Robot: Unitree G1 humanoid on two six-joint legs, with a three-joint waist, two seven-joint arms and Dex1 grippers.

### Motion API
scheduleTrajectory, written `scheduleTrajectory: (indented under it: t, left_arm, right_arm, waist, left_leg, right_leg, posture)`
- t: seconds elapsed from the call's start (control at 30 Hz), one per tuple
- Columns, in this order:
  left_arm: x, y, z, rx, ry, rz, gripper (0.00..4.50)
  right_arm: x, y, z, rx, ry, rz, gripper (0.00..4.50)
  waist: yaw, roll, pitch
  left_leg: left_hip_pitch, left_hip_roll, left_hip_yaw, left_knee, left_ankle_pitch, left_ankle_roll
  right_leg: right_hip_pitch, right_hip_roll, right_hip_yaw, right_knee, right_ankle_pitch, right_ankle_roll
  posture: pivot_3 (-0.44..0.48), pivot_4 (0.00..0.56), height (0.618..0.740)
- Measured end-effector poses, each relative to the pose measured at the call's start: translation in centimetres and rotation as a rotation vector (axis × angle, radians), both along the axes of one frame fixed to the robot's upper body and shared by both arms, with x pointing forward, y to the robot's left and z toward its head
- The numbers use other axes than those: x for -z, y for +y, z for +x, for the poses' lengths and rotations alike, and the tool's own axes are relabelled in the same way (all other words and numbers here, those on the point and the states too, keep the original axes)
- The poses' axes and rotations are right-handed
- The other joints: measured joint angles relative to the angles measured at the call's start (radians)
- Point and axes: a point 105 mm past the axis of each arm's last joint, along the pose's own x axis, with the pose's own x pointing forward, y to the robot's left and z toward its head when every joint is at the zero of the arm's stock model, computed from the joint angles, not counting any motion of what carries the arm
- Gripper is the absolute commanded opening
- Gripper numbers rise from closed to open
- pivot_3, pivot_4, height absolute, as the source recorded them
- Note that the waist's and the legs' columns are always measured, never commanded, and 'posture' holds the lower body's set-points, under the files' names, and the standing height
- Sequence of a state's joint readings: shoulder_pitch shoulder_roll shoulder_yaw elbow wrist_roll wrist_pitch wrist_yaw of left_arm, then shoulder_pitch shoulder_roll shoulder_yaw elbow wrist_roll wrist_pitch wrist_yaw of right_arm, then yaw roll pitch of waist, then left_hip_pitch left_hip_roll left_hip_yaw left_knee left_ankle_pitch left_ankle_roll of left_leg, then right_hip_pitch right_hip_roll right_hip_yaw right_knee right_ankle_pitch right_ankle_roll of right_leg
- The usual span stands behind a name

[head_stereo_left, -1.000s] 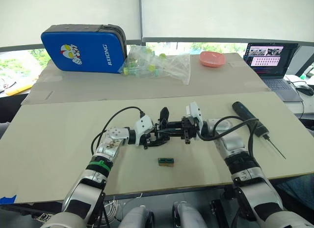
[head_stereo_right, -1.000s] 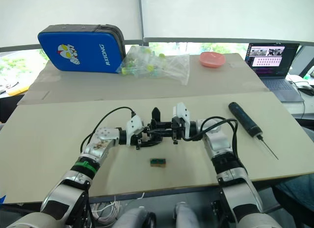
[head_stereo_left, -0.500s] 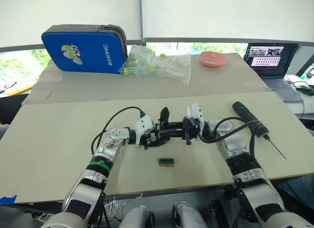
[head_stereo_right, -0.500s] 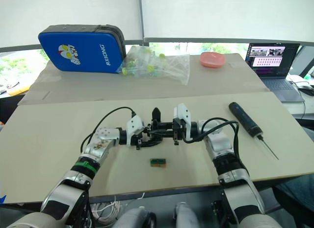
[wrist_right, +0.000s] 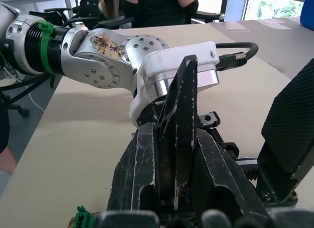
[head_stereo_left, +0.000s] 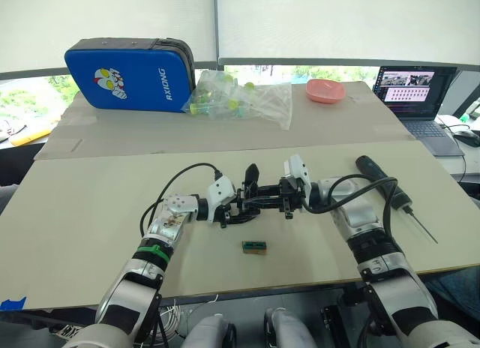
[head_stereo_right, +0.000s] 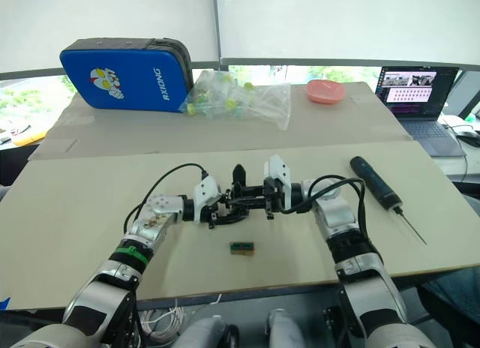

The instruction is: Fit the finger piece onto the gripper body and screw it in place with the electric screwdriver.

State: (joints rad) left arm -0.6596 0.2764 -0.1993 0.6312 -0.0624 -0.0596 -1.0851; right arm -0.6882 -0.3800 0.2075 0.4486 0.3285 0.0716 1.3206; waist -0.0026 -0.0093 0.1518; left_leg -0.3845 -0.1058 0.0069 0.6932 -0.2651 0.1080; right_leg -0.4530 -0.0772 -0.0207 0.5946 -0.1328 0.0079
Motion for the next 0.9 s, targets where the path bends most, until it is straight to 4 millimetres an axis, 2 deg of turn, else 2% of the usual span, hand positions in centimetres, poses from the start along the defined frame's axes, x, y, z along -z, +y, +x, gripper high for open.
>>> scheduleTrajectory:
  t: [0.33, 0.4, 0.47, 0.57, 0.6, 0.7, 0.9]
  left_arm:
    - [0.0, 0.0, 0.0, 0.002, 0.0, 0.0, 2.31]
    - [-0.1, -0.1, 0.0, 0.005, -0.001, -0.001, 2.31]
    - [-0.3, -0.3, 0.0, 0.016, -0.006, -0.005, 2.31]
    - [-0.6, -0.4, 0.0, 0.027, -0.008, -0.01, 2.31]
    - [-0.6, -0.4, 0.0, 0.031, -0.009, -0.014, 2.31]
    - [-0.8, -0.7, 0.0, 0.039, -0.009, -0.02, 2.31]
    - [-0.9, -1.1, 0.2, 0.042, -0.006, -0.028, 2.31]
  right_arm:
    - [-0.3, 0.1, 0.0, -0.003, -0.019, 0.002, 0.42]
    - [-0.5, 0.1, -0.1, -0.003, -0.024, -0.003, 1.45]
    - [0.2, -0.4, -0.4, -0.001, 0.027, -0.036, 2.07]
    - [-0.8, -0.1, -1.2, -0.033, 0.067, -0.026, 3.18]
    - [-1.3, -0.1, -1.4, -0.042, 0.061, -0.021, 3.52]
    - [-2.4, -0.2, -1.8, -0.047, 0.022, -0.038, 4.5]
    - [-3.2, -2.0, -1.7, 0.021, -0.011, -0.071, 4.5]
  waist:
    - [0.001, 0.0, 0.0]
    - [0.002, 0.0, 0.0]
    - [0.006, 0.0, 0.001]
    - [0.01, 0.0, 0.001]
    - [0.012, 0.0, 0.001]
    - [0.018, 0.0, 0.001]
    - [0.023, 0.0, 0.002]
  left_leg:
    - [-0.001, 0.0, 0.0, 0.0, 0.0, 0.0]
    - [-0.002, 0.0, 0.0, 0.0, 0.0, 0.0]
    - [-0.006, 0.0, 0.0, 0.001, 0.0, 0.0]
    - [-0.012, 0.0, 0.0, 0.001, 0.002, -0.003]
    - [-0.016, 0.0, 0.0, 0.001, 0.005, -0.008]
    - [-0.021, 0.0, 0.0, 0.002, 0.006, -0.009]
    - [-0.023, -0.001, 0.0, 0.002, 0.005, -0.008]
  right_leg:
    - [-0.001, 0.0, 0.0, 0.0, 0.0, 0.0]
    - [-0.001, 0.0, 0.0, 0.0, 0.0, 0.0]
    - [-0.005, 0.0, 0.0, 0.0, 0.0, 0.0]
    - [-0.008, 0.0, 0.0, 0.0, 0.0, 0.0]
    - [-0.012, 0.0, 0.0, 0.0, 0.0, -0.001]
    - [-0.017, 0.0, 0.0, 0.0, 0.0, -0.001]
    - [-0.017, -0.001, 0.0, -0.001, 0.0, -0.001]
  posture:
    - [0.0, 0.15, 0.74]
    - [0.0, 0.15, 0.74]
    - [0.0, 0.15, 0.74]
    - [0.0, 0.15, 0.74]
    - [0.0, 0.15, 0.74]
    - [0.0, 0.15, 0.74]
    - [0.0, 0.15, 0.74]
